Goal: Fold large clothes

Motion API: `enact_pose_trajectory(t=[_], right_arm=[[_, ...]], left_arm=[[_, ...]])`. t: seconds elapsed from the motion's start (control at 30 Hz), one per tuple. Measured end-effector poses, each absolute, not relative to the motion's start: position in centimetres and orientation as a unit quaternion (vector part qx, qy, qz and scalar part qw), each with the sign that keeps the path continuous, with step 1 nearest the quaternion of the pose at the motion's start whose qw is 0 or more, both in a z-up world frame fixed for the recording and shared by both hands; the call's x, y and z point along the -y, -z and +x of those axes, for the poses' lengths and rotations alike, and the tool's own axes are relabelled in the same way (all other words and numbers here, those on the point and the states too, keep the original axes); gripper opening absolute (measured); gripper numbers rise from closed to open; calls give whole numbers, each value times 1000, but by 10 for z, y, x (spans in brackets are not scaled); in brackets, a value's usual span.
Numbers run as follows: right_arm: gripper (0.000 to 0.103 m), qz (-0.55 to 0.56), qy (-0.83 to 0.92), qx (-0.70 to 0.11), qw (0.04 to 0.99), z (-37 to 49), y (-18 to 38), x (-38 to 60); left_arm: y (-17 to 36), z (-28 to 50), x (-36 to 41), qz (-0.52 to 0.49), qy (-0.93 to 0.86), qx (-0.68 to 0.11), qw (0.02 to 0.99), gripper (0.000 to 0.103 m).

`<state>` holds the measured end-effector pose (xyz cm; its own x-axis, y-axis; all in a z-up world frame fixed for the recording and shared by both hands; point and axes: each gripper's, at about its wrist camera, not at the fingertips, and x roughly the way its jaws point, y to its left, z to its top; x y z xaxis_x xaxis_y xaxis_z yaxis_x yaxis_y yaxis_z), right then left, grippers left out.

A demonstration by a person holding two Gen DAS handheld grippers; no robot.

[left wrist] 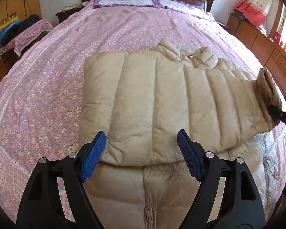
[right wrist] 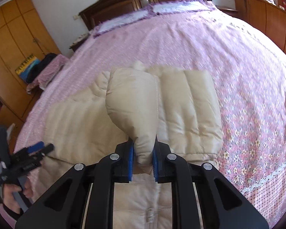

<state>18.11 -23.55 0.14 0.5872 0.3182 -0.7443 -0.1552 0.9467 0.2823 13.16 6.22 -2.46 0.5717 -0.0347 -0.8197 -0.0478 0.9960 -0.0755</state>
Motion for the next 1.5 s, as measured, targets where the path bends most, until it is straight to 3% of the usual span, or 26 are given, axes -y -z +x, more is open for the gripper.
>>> enact_pose_trajectory(t=[0.1,0.17,0.23,0.37,0.63,0.8,1.0,1.23,1.5], right_arm=[[25,96,-116,-448,881,183,15,242],[47,96,-98,-444,885,181,18,248],[55,91,-87,-435,891,177,16,254],[60,91,-75,-414,902,171,6,264],[62,91,-9,-418,904,195,19,285],[68,93,0,-437,895,209,43,289],[69,174,-19,-453,874,213,51,309],[72,136,-32,-427,894,168,22,309],[74,72,-62,-450,888,97,22,299]], left_arm=[[31,136,-57,-33,-9,-466,884,77],[32,137,-55,-26,-10,-464,885,77],[32,137,-55,-23,-9,-464,885,77],[33,137,-56,-29,-9,-464,885,77],[38,142,-56,-32,-7,-466,884,78],[41,146,-57,-34,-4,-469,883,79],[36,145,-59,-38,-2,-471,881,79],[17,112,-81,-63,-11,-463,884,79],[15,51,-108,-57,-25,-479,876,79]])
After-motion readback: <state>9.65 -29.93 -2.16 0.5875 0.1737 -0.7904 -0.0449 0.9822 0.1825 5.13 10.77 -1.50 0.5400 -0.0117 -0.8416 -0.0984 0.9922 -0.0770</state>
